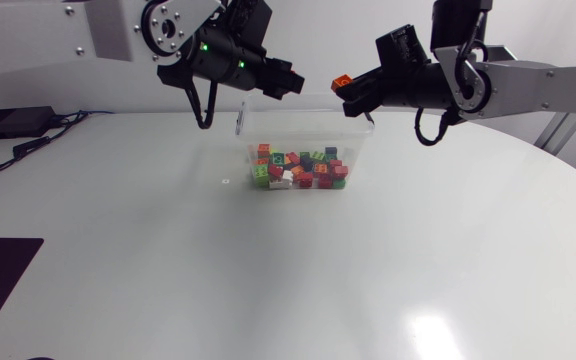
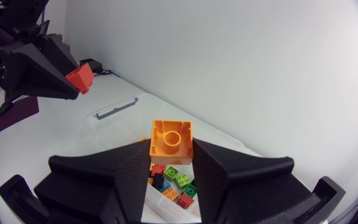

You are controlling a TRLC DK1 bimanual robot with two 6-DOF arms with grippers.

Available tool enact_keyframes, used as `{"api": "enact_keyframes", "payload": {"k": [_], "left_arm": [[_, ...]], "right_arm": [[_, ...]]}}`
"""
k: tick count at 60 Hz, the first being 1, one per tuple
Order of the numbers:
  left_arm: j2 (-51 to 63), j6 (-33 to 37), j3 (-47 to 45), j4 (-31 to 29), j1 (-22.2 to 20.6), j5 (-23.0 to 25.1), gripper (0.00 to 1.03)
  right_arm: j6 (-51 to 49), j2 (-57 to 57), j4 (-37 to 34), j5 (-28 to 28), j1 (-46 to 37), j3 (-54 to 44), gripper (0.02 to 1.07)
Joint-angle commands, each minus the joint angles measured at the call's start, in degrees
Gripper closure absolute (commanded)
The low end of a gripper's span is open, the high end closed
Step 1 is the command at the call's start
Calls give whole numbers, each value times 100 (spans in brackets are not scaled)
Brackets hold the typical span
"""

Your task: Place the duplo bricks in the container

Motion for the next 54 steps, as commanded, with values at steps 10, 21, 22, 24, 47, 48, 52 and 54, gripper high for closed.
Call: {"api": "enact_keyframes", "payload": {"k": [10,21,22,24,47,48,52,54], "left_arm": [[1242,432,1056,-152,656,666,65],[1735,617,1363,-161,770,868,63],[1743,617,1372,-161,770,860,63],[1840,626,1469,-196,779,877,61],[1532,889,1548,-530,1017,877,5],[1374,907,1416,-530,1034,877,5],[1075,1039,1144,-521,1078,877,5],[803,1091,880,-486,1140,877,5]], "right_arm": [[173,674,-141,190,123,642,91],[129,1105,-229,278,123,968,91],[129,1123,-229,278,131,976,91],[120,1202,-273,296,140,1029,90],[-249,622,-396,656,254,634,20],[-267,560,-396,683,246,581,20],[-328,165,-361,814,228,265,20],[-346,-11,-326,876,202,124,20]]}}
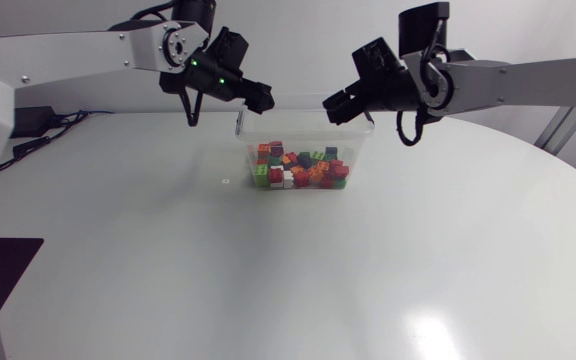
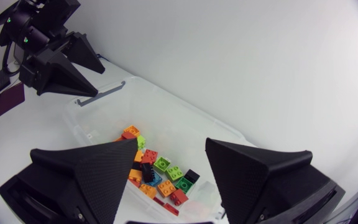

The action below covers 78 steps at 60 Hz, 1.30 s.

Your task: Place the duplo bricks in the container

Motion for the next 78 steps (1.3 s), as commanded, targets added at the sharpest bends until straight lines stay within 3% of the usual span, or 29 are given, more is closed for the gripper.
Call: {"api": "enact_keyframes", "payload": {"k": [1,22,43,56,78], "left_arm": [[-798,241,-500,21,128,71,5],[-2995,716,-2609,338,734,27,5],[-5649,821,-5070,1120,892,-395,5],[-7073,821,-6265,1445,1288,-386,5],[-9305,733,-8130,1786,1576,-465,5]], "right_arm": [[-140,-665,39,144,-39,-460,20],[-211,-3179,294,926,-549,-2324,18],[-272,-5526,136,1366,-1006,-3906,18],[-272,-6862,-163,1515,-1129,-4653,18],[-283,-8597,-772,1507,-1257,-5605,15]]}}
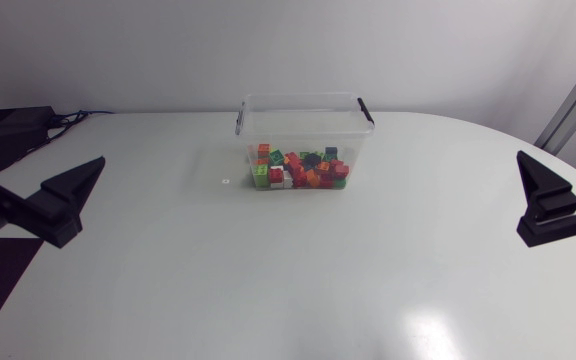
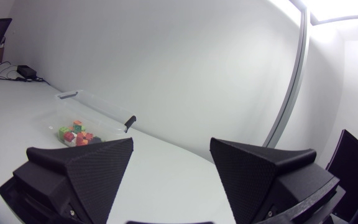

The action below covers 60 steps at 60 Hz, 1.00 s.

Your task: Place the duplo bricks in the container

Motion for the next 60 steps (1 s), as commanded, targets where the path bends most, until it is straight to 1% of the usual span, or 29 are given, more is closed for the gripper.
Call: {"api": "enact_keyframes", "payload": {"k": [1,4,14,51,60], "left_arm": [[-292,-55,-369,125,73,-95,5],[-451,-189,-537,165,87,-162,5],[-954,-614,-1071,291,134,-374,5],[-2724,-2110,-2952,733,297,-1119,6],[-2742,-2126,-2971,738,298,-1127,6]], "right_arm": [[67,-207,-23,48,-60,-319,13],[199,-311,16,31,-82,-465,10],[618,-640,142,-20,-152,-926,7],[2091,-1799,585,-200,-396,-2551,7],[2106,-1811,589,-202,-399,-2567,7]]}}
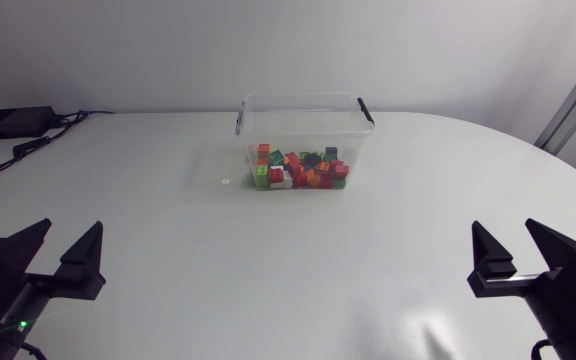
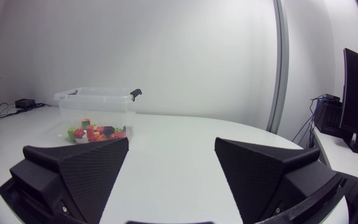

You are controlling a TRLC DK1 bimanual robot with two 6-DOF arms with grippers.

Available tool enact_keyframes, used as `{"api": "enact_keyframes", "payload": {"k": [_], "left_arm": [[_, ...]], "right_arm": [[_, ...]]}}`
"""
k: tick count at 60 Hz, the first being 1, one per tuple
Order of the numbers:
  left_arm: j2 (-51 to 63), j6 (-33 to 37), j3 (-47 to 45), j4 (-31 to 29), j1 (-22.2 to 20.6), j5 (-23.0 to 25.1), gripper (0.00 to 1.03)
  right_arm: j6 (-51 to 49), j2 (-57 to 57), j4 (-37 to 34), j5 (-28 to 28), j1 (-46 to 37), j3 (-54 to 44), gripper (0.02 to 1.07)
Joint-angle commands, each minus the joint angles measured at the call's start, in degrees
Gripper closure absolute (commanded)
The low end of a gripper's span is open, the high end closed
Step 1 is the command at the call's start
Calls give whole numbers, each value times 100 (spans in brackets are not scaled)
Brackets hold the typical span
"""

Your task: Place the duplo bricks in the container

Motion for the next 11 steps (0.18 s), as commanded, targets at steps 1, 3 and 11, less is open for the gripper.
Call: {"api": "enact_keyframes", "payload": {"k": [1,3,11], "left_arm": [[-47,-145,-110,91,43,-45,6],[-47,-145,-110,91,43,-45,6],[-47,-145,-110,91,43,-45,6]], "right_arm": [[174,-56,106,-5,-25,-95,7],[174,-56,106,-5,-25,-95,7],[174,-56,106,-5,-25,-95,7]]}}
